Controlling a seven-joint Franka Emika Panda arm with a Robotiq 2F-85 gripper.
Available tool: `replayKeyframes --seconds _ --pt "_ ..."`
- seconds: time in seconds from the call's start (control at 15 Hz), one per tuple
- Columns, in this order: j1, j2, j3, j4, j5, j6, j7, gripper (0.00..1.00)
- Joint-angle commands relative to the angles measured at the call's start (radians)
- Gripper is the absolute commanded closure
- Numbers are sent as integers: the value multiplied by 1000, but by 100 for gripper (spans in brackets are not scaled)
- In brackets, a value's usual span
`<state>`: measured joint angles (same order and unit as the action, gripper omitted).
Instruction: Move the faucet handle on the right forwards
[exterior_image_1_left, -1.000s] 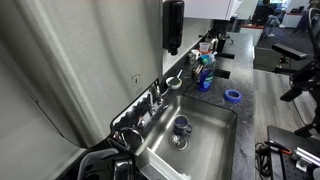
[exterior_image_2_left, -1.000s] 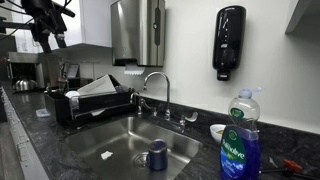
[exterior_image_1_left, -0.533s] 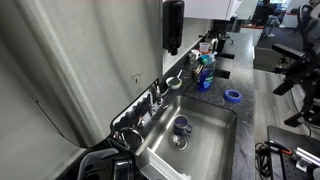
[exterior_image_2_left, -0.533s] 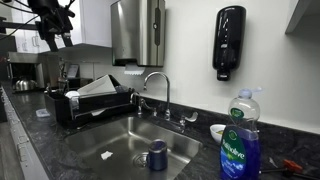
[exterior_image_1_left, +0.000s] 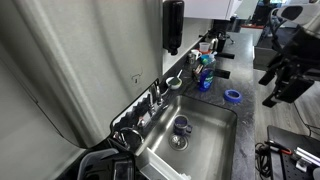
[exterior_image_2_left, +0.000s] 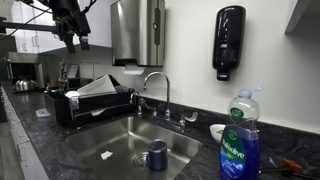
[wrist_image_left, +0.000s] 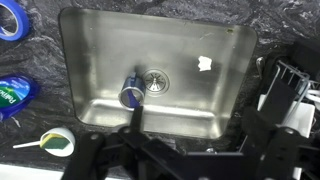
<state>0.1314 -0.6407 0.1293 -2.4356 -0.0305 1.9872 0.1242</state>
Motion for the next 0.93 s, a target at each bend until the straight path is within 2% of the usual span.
replayKeyframes --seconds 0.0,0.4,0.87 --pt "-49 70 -35 24 -19 33 -31 0" --pt "-84 143 -71 52 -20 42 -31 0" --pt "-92 176 -67 81 -29 32 -21 0"
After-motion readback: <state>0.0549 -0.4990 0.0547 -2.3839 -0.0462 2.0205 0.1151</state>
